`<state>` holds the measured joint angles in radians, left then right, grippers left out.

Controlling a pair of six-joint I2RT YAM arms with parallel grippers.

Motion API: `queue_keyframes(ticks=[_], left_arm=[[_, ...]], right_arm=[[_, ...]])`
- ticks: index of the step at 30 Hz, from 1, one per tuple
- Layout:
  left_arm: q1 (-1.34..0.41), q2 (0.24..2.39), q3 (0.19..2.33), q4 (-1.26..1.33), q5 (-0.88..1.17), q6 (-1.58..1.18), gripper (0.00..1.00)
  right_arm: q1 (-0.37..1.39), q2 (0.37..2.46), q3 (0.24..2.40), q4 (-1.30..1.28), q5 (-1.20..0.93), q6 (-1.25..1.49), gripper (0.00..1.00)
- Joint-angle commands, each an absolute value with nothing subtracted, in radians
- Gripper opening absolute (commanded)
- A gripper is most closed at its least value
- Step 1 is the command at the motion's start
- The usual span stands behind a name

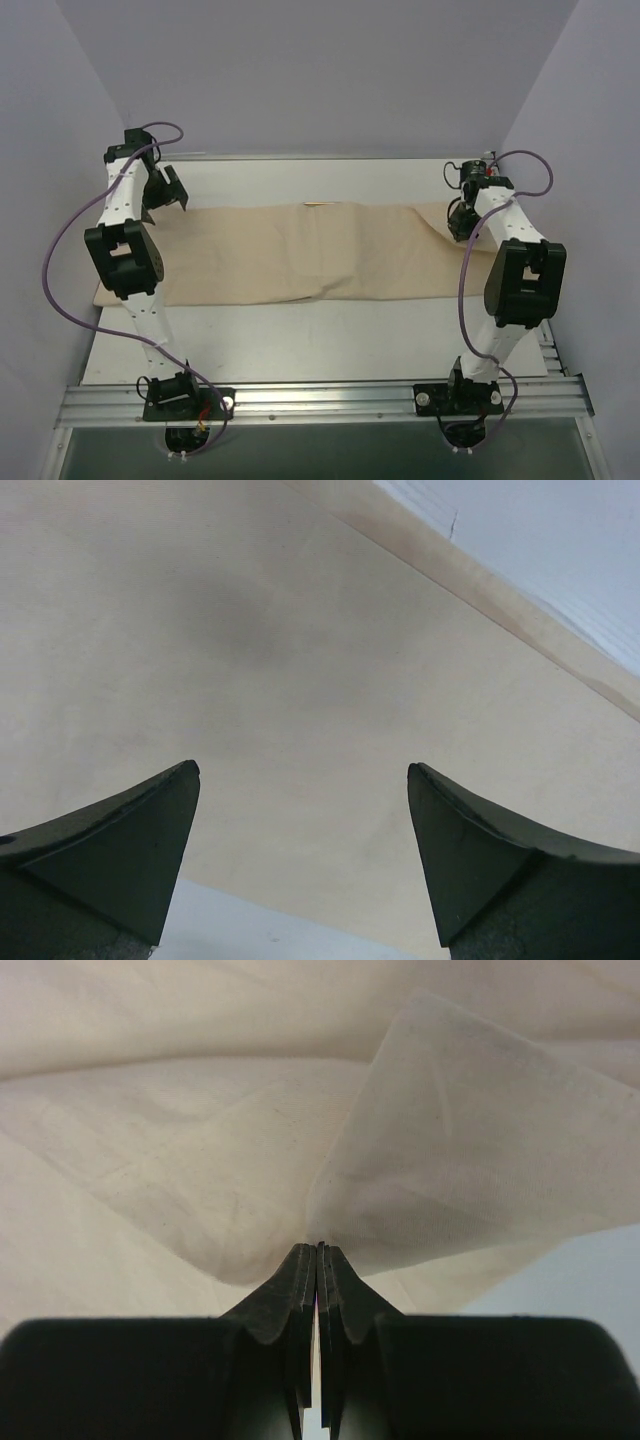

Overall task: Open and lay out the surgical kit
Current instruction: Open the surgical kit at the center of the board.

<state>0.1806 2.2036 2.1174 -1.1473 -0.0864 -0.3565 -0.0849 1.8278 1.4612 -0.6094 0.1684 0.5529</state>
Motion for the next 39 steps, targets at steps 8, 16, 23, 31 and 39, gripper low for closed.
queue_keyframes(ticks=[8,16,23,31,39], left_arm=[[0.179,2.148,2.031,-1.126,-0.129,-0.339,0.94],[0.212,2.233,2.084,-1.138,-0.192,-0.337,0.94],[0.233,2.381,2.311,-1.201,-0.239,-0.311,0.95],[0.268,2.514,2.523,-1.21,-0.151,-0.296,0.81],[0.334,2.433,2.412,-1.092,-0.118,-0.369,0.76]], right_arm=[[-0.138,1.721,1.264,-0.609,0.104,0.514,0.0],[-0.133,1.776,1.267,-0.615,0.057,0.508,0.0],[-0.133,1.816,1.314,-0.623,0.048,0.499,0.0],[-0.107,1.873,1.402,-0.64,0.046,0.489,0.0],[-0.023,1.907,1.471,-0.629,0.011,0.494,0.0]])
